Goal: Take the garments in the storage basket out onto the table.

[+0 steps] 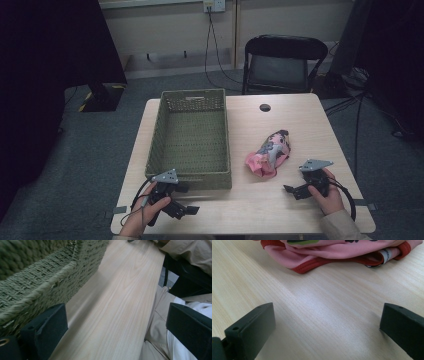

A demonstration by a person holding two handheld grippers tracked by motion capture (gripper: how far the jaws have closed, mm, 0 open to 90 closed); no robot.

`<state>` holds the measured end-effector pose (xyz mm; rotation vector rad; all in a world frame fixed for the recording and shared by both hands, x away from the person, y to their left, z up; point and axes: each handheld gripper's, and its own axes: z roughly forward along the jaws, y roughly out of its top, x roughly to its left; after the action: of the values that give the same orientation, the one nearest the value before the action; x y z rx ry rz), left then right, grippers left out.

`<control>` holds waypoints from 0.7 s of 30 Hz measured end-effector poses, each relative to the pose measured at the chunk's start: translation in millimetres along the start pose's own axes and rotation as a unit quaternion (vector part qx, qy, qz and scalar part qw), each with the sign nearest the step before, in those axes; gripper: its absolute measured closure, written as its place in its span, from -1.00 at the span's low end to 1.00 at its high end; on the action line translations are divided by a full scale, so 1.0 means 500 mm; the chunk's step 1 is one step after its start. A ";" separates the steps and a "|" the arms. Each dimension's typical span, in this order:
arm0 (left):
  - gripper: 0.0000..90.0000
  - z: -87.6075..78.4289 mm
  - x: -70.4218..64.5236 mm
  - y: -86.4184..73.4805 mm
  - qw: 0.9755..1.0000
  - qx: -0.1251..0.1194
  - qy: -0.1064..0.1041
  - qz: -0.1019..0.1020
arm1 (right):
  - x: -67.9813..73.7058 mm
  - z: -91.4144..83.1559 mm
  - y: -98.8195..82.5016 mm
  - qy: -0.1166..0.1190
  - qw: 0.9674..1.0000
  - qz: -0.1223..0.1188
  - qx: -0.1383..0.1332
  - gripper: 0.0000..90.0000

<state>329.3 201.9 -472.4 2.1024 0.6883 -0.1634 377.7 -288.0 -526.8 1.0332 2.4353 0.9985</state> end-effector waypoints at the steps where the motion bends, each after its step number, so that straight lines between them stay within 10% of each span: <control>1: -0.93 0.000 0.000 0.000 1.000 0.000 0.000 0.000 | 0.000 0.000 0.000 0.000 1.000 0.000 0.000 -1.00; 21: -0.93 -0.022 0.021 -0.024 1.000 0.003 0.009 -0.015 | 0.000 0.000 0.000 -0.001 1.000 0.001 0.000 -1.00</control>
<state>330.3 220.2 -478.4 2.1016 0.7300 -0.1635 377.5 -288.0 -526.8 1.0357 2.4339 0.9975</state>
